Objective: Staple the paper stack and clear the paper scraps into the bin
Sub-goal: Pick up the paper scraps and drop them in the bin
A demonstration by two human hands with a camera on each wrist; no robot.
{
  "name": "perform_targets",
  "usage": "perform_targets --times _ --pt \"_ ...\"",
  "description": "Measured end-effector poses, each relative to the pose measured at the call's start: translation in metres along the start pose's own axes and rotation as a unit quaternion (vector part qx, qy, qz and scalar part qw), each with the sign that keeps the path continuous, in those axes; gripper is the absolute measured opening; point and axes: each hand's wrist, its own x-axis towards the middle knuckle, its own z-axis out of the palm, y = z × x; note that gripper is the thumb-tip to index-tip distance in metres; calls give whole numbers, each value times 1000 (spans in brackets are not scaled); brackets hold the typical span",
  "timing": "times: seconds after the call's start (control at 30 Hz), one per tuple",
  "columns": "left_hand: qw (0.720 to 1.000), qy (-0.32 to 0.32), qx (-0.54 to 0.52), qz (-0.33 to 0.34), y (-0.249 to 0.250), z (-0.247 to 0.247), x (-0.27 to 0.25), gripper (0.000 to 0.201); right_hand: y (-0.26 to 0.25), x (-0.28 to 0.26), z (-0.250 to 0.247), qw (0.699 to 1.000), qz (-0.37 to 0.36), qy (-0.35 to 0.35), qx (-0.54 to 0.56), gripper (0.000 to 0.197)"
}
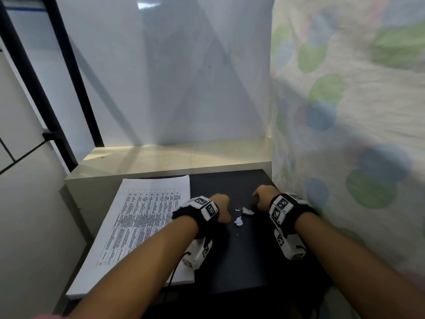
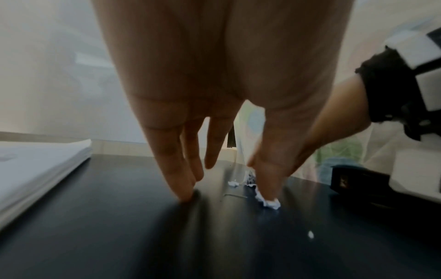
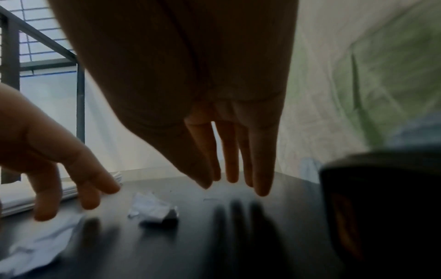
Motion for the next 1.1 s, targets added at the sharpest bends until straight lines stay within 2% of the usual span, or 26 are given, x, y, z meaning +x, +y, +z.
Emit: perform_targets --times 0.1,0.23,0.37,0.47,0.57,0.7,0.8,0.87,0.97,1.03,1.07,1.1 --pt "999 -41 29 -20 3 4 0 46 -8 -7 6 999 7 -39 -31 37" --pt "999 -37 33 3 11 11 3 38 -24 -19 13 996 -6 -77 -46 36" --pt "999 -44 -3 33 13 6 3 30 -19 -24 17 998 -37 -38 12 30" --pt "999 -41 -10 30 6 3 3 12 -12 -30 11 997 -18 -12 68 34" --pt "999 -35 -23 9 4 7 4 22 -14 -25 9 998 1 -10 58 36" --pt "999 -25 -23 0 15 9 8 38 -21 -21 15 999 -21 -11 41 34" --pt "999 -20 -28 -17 19 5 10 27 -27 -20 20 998 -48 7 37 33" --pt "999 -12 -30 -26 18 5 10 29 -29 -20 20 998 -56 -15 36 32" --pt "999 -3 -40 -32 16 8 11 39 -21 -24 13 995 -62 -4 80 30" --pt "998 -10 -46 -36 16 6 9 26 -11 -26 8 993 -46 23 109 31" --pt "998 -15 -48 -40 14 6 9 29 -6 -28 7 993 -37 26 110 32" --pt "998 -19 -47 -43 13 7 10 40 -3 -31 6 994 -28 17 103 33"
